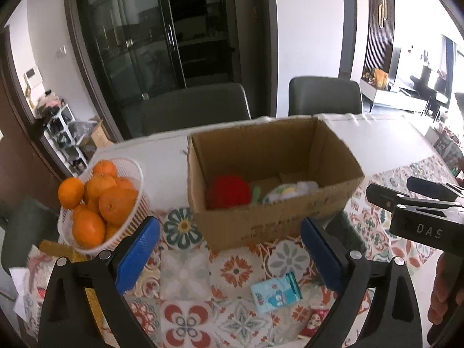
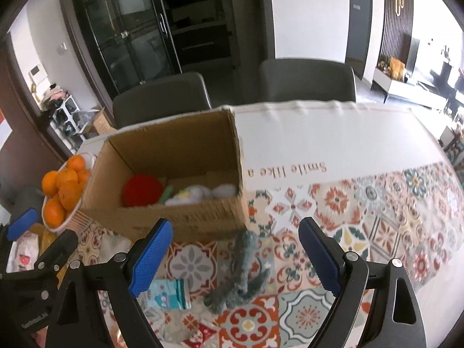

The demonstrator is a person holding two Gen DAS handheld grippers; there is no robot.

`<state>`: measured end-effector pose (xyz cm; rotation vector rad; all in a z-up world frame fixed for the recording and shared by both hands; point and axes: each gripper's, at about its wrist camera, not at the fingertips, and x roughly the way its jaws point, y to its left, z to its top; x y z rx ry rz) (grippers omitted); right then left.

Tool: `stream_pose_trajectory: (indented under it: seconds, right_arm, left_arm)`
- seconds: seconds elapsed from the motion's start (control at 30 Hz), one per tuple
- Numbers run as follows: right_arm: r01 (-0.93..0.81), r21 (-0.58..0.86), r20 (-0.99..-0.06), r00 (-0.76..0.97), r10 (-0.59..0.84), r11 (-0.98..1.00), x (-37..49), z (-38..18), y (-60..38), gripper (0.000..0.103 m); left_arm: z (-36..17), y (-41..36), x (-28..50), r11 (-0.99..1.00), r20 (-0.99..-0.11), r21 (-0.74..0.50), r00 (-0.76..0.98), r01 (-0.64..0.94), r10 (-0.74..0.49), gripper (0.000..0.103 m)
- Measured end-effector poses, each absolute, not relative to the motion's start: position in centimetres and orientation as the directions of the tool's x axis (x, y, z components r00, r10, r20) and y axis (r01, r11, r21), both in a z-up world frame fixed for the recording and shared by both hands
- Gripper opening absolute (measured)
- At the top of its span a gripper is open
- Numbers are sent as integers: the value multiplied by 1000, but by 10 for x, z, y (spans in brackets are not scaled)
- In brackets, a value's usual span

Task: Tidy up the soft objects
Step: 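Grasp the dark green glove with the right tool while the left tool grasps the blue tissue pack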

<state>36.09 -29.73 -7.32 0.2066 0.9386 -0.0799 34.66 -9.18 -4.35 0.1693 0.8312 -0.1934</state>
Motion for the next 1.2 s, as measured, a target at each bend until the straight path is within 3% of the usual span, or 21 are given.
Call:
stream_pose_trajectory:
  seconds: [0.33, 0.77, 1.2]
  right_arm:
    - [161, 152, -848, 528, 45, 975, 359, -111, -300, 87]
    - [197, 200, -903, 418, 102, 960, 366, -162, -306, 69]
    - [198, 237, -910, 389, 146, 951, 370, -179, -310, 57]
  left_arm:
    - [-85, -94, 344, 971, -830, 11, 545, 237, -123, 99]
    - [-145, -106, 360, 974, -928, -90, 338, 210, -158, 99]
    - [-192, -128, 369, 973, -967, -114, 204, 198, -155, 99]
